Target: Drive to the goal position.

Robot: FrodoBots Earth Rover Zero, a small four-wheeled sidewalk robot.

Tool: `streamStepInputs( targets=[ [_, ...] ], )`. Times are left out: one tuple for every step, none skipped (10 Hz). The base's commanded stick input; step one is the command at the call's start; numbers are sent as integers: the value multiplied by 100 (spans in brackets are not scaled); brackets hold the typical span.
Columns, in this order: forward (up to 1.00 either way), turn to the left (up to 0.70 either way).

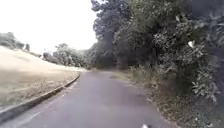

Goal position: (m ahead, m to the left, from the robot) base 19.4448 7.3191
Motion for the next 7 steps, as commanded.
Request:
streamStepInputs(
  targets=[
    [45,0],
    [45,0],
    [45,0],
    [45,0],
    [45,0],
    [45,0],
    [45,0]
  ],
)
